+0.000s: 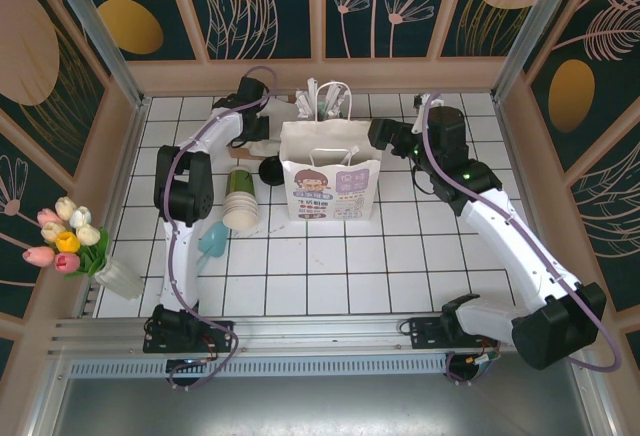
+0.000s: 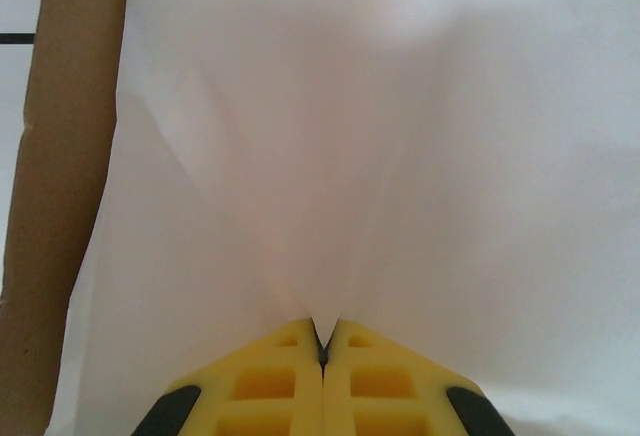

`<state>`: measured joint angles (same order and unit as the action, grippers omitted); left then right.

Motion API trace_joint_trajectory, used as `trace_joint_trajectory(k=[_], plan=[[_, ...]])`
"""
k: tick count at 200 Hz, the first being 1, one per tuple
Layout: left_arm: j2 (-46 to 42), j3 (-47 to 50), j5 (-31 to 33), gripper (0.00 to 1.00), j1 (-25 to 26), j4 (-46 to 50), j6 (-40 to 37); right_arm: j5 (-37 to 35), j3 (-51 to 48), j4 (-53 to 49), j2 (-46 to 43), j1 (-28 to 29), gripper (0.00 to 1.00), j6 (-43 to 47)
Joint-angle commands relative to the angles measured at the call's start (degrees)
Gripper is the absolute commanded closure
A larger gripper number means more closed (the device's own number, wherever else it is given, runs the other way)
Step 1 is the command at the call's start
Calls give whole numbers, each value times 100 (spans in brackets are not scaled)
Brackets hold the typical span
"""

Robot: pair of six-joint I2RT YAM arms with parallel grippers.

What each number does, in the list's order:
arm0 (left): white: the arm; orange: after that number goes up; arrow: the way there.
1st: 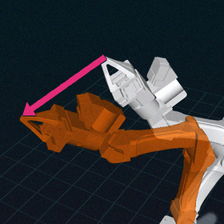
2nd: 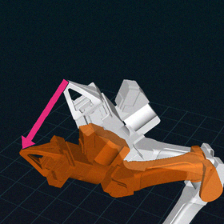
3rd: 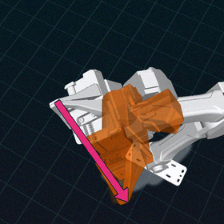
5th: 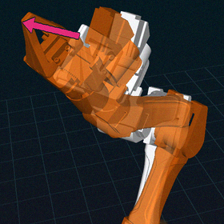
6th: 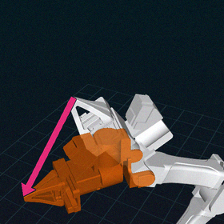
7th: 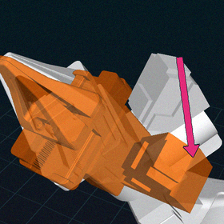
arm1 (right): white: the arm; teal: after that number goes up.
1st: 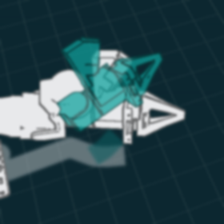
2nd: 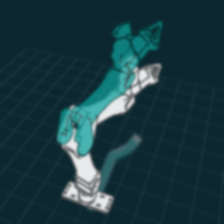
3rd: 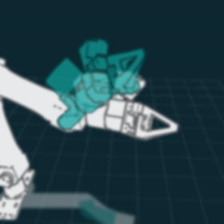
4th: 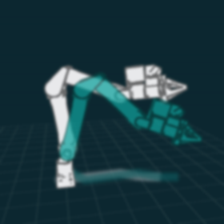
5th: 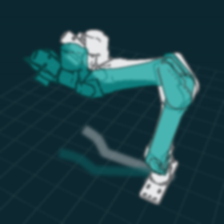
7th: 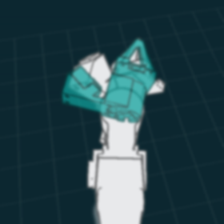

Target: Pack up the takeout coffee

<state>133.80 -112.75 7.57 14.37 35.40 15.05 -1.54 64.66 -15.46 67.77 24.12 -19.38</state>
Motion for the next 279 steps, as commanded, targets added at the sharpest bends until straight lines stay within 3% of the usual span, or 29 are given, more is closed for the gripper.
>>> trace_joint_trajectory(k=[1, 9, 22, 29, 42, 110, 160, 173, 213, 241, 279], plan=[[-56, -176, 63, 99, -37, 145, -90, -108, 222, -33, -9, 60, 1, 127], [-51, -201, 84, 83, -37, 164, -90, -119, 222, -32, -3, 58, 1, 126], [-64, -203, 92, 79, -39, 152, -105, -114, 222, -29, 4, 65, 1, 125], [-64, -204, 89, 83, -37, 158, -116, -114, 222, -27, 6, 63, 1, 119], [-65, -215, 80, 100, -31, 152, -134, -119, 222, -27, 1, 71, 1, 118], [-158, -365, 174, 100, -37, 261, -165, -139, 270, -41, 4, 86, 1, 131], [-443, -283, -182, 100, -38, 227, -223, -130, 309, -40, 57, 105, 1, 144], [-493, -213, -247, 84, -36, 219, -262, -132, 327, -44, 72, 114, 1, 151], [-1181, 1023, -932, 76, -35, -620, -893, -158, 327, -74, 82, 128, 1, 194], [-1851, 2060, -1363, 61, -35, -1478, -1517, -164, 345, -75, 113, 142, 1, 216], [-2153, 2547, -1595, 51, -36, -1704, -2168, -160, 367, -62, 197, 158, 1, 203]])
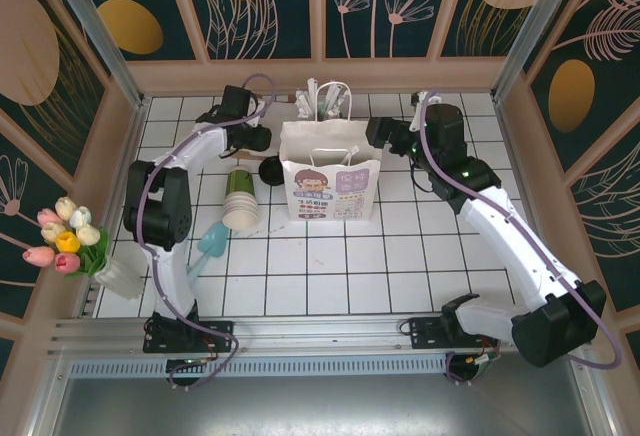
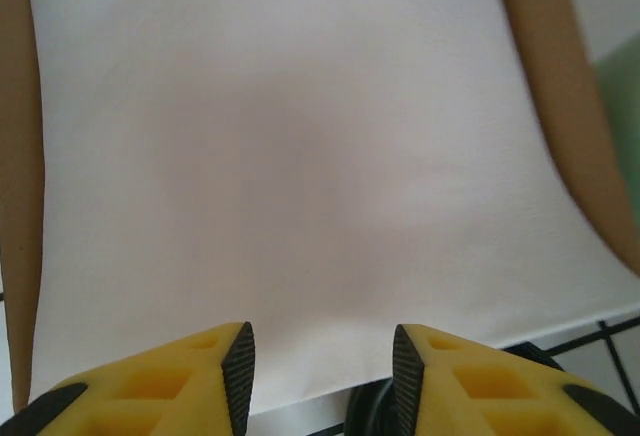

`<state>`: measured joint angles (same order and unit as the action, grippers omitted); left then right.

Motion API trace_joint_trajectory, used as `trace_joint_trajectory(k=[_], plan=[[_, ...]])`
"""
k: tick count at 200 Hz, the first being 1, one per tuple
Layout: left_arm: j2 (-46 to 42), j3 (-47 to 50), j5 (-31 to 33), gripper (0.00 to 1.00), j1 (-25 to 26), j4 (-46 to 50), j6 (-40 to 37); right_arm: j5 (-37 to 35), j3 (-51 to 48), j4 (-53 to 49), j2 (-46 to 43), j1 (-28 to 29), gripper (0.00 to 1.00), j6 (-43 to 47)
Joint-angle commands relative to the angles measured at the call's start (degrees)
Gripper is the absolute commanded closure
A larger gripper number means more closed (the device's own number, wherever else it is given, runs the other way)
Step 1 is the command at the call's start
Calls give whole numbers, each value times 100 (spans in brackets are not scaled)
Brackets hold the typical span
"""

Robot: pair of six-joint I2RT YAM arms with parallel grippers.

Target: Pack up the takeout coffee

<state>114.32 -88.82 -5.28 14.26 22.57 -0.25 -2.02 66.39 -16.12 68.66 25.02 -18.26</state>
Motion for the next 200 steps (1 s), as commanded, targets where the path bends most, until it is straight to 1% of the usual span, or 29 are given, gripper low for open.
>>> trace_joint_trajectory(k=[1, 12, 27, 47, 69, 78, 92, 104, 124, 166, 189, 200], plan=[[-203, 145, -304, 50, -27, -411, -641, -109, 197, -1, 105, 71, 1, 93], [-174, 156, -178, 42, -29, -329, -693, -110, 221, -15, 121, 85, 1, 92], [-190, 303, -49, 36, -24, -392, -834, -119, 242, -28, 139, 92, 1, 98], [-303, 618, 228, 33, -28, -692, -1290, -132, 268, -39, 150, 109, 1, 116], [-561, 1061, 220, 29, -22, -1072, -2185, -158, 309, -81, 157, 133, 1, 138], [-595, 1091, 259, 27, -25, -1058, -2433, -171, 304, -87, 153, 139, 1, 132], [-496, 1052, 230, 27, -22, -852, -2989, -180, 283, -88, 148, 150, 1, 128], [-434, 1137, 358, 28, -23, -1021, -3243, -185, 272, -82, 150, 155, 1, 129], [-372, 1178, 621, 29, -25, -1360, -3379, -193, 281, -81, 150, 176, 1, 124], [-22, 880, 819, 30, -28, -1370, -3577, -233, 322, -111, 140, 195, 1, 145], [125, 757, 753, 29, -24, -1262, -3644, -261, 320, -141, 121, 204, 1, 147], [109, 769, 619, 28, -27, -1238, -3651, -288, 322, -155, 115, 210, 1, 144]])
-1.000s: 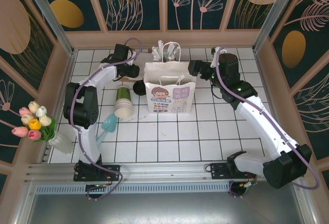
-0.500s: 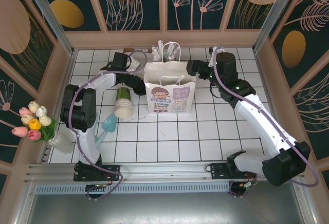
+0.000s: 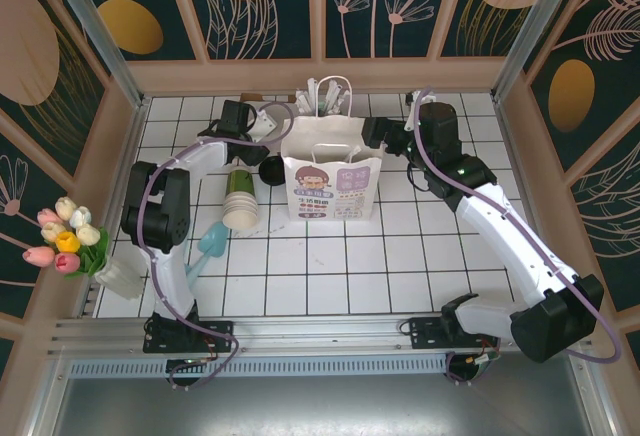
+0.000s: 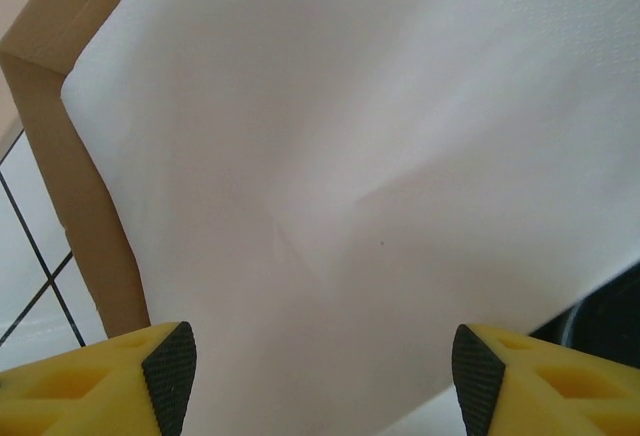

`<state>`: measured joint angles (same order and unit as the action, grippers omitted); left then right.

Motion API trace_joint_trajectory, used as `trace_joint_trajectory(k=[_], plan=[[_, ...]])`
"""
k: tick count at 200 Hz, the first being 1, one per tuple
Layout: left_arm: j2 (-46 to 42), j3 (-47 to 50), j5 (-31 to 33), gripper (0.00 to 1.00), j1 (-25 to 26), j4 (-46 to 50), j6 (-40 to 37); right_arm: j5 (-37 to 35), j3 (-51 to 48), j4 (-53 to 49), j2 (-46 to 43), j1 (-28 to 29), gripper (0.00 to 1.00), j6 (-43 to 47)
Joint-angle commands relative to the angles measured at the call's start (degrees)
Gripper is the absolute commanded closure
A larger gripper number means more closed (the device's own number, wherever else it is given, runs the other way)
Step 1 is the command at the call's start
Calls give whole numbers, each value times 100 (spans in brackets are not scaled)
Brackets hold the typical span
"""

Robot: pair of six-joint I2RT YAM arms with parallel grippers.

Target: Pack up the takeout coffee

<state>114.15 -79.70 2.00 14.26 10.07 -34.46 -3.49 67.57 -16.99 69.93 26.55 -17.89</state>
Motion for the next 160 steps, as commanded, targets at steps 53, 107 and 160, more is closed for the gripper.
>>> trace_joint_trajectory(k=[53, 107, 160], plan=[[62, -93, -432, 26, -23, 381, -467, -170, 190, -86, -48, 71, 1, 119], [-130, 450, -117, 25, -26, 110, -777, -195, 212, -78, -22, 80, 1, 172], [-49, 347, -147, 38, -24, -361, -680, -214, 218, -102, -14, 83, 1, 189]])
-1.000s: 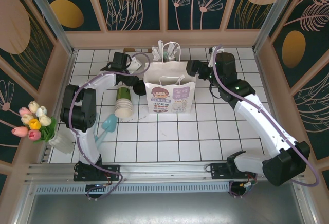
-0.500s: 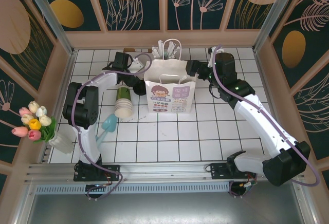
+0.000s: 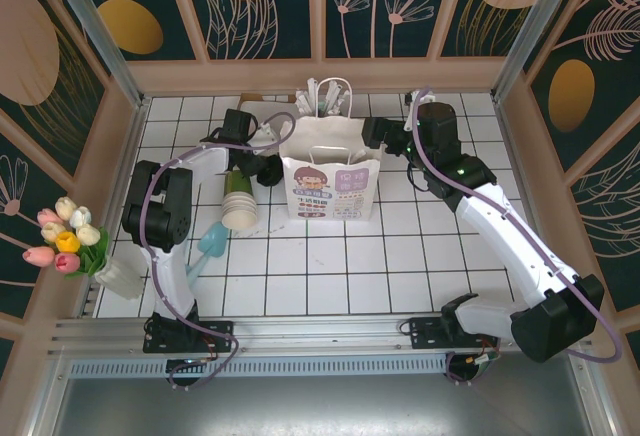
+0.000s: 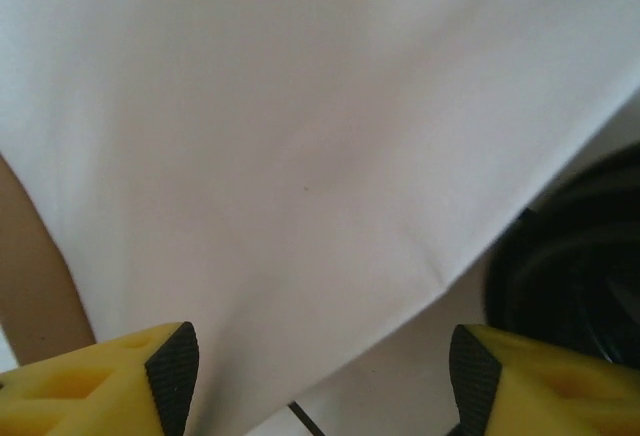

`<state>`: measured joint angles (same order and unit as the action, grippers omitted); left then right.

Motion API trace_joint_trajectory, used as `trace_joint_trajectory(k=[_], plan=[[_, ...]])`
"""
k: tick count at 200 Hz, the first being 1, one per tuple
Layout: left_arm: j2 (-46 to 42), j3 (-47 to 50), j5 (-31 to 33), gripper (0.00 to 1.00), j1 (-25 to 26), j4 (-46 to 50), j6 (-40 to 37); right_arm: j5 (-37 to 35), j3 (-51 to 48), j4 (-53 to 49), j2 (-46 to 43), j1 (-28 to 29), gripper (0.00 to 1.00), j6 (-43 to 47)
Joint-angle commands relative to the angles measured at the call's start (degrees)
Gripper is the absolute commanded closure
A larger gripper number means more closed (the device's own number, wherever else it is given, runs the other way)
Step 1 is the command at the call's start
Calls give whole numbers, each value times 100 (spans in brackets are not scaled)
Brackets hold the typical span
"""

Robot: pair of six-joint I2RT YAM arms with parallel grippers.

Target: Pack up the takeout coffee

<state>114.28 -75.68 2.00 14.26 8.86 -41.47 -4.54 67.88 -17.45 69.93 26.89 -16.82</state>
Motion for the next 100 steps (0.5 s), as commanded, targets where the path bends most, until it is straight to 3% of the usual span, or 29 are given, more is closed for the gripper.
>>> trace_joint_trajectory(k=[1, 14, 36, 48, 81, 100], plan=[[-76, -58, -174, 38, -26, -243, 28, -109, 185, -61, -14, 46, 1, 82], [-195, -91, -368, 46, -28, -269, 88, -117, 178, -68, -23, 47, 1, 82], [-275, -180, -418, 75, -28, -236, 89, -118, 182, -60, -32, 60, 1, 80], [-292, -219, -376, 85, -25, -209, 89, -118, 180, -56, -41, 56, 1, 97], [-576, -92, -452, 100, -26, -480, 294, -127, 156, -40, -49, 63, 1, 117], [-957, 76, -321, 100, -30, -876, 831, -36, 156, -21, -65, 67, 1, 207]])
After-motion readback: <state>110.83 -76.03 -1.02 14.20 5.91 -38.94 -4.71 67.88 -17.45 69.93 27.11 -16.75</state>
